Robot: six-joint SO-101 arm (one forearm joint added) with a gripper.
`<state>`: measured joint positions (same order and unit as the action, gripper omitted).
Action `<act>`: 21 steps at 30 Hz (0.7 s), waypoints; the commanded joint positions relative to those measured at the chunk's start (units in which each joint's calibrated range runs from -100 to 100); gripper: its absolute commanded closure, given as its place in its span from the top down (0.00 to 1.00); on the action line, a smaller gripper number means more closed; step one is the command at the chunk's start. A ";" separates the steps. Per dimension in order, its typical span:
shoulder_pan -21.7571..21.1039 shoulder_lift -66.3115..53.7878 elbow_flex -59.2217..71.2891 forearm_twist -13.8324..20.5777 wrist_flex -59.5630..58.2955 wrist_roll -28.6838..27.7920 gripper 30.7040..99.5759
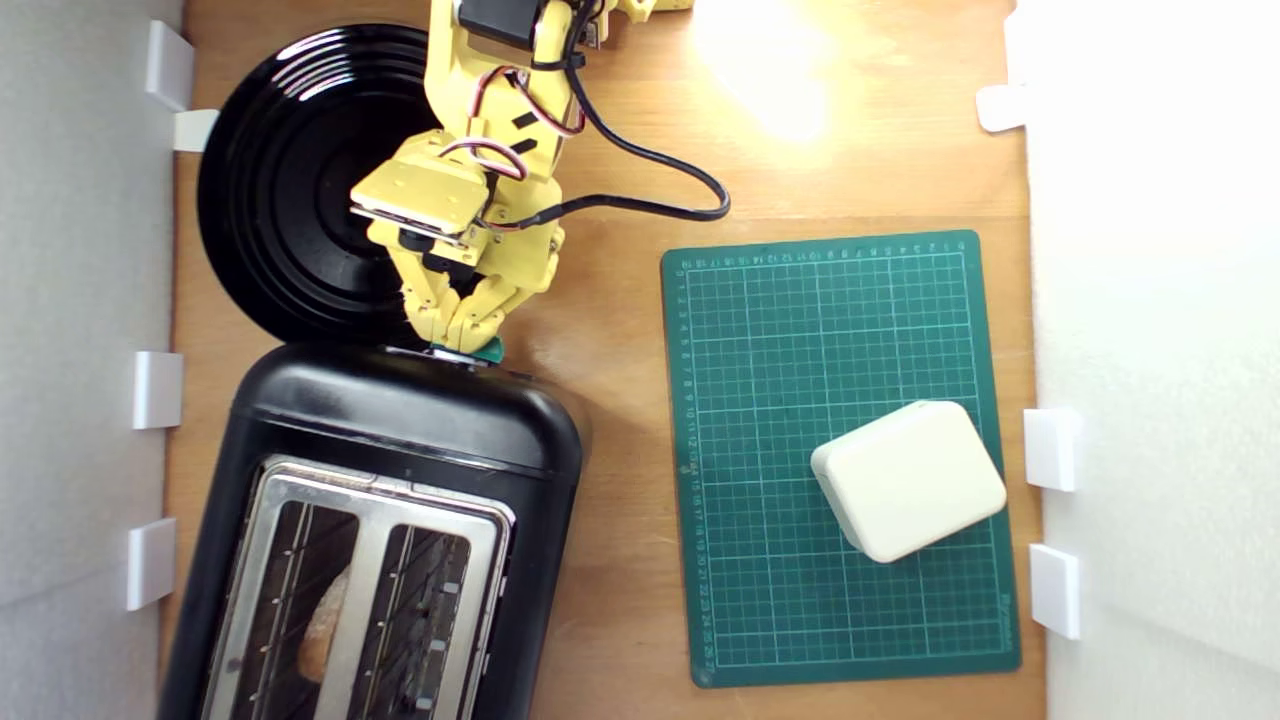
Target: Start toaster
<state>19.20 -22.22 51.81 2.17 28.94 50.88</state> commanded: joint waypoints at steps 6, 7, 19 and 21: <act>-2.70 6.48 0.21 0.18 -0.29 -1.10 0.01; -2.86 6.98 0.12 0.27 -0.29 -1.15 0.01; -3.33 8.56 4.76 0.46 -6.88 -0.94 0.01; -3.97 8.56 5.67 0.46 -7.14 -0.94 0.01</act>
<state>18.03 -18.22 54.12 2.46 23.32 49.64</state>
